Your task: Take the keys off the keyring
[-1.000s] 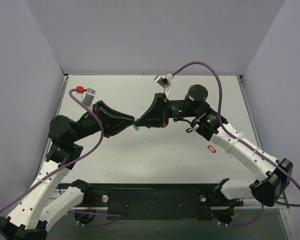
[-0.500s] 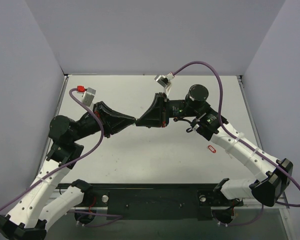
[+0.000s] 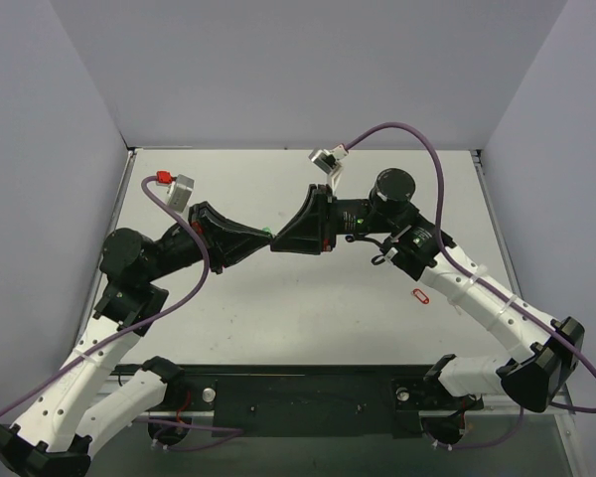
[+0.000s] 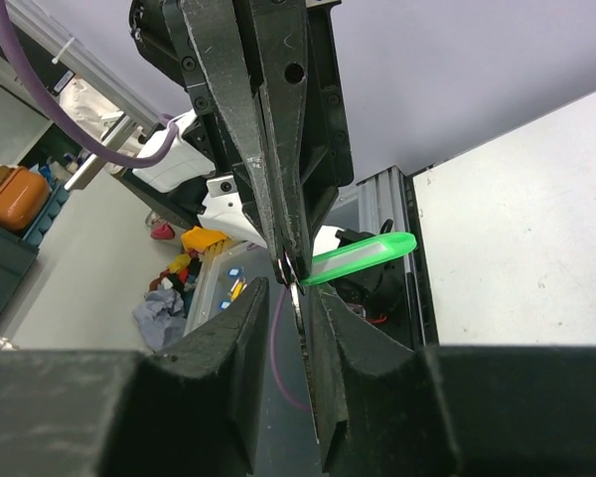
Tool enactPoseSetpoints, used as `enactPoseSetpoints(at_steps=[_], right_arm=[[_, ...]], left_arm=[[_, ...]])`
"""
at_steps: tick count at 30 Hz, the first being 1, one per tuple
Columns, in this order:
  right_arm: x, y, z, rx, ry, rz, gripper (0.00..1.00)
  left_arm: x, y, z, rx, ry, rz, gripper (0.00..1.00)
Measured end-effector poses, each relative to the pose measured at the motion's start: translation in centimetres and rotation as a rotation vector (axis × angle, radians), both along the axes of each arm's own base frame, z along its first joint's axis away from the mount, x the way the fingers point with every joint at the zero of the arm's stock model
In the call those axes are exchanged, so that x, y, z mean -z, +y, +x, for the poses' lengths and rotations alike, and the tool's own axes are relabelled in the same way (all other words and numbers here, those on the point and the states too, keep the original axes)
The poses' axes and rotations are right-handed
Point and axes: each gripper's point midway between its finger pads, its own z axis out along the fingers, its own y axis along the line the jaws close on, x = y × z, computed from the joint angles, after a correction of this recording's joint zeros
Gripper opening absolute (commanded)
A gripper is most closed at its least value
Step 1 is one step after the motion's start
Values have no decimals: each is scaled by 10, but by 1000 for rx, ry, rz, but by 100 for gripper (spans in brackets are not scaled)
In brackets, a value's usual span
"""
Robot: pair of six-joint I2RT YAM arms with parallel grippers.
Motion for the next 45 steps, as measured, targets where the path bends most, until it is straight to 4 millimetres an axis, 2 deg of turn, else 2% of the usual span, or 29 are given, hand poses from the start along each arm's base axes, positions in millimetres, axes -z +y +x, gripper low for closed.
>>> enactPoseSetpoints(at_steps=[31,37,42,45], right_arm=[[-9,-10,18,128,-39,23,16],[-9,-10,18,128,-40,23,23],[-8,-10,18,128,-42,21,39],[-7,-10,18,129,-44,18,41]], left_arm=[[5,0,2,-21,21,19,0],[5,0,2,-22,22,18,0],[5,0,3,-22,22,18,0],[5,0,3,-22,22,18,0]])
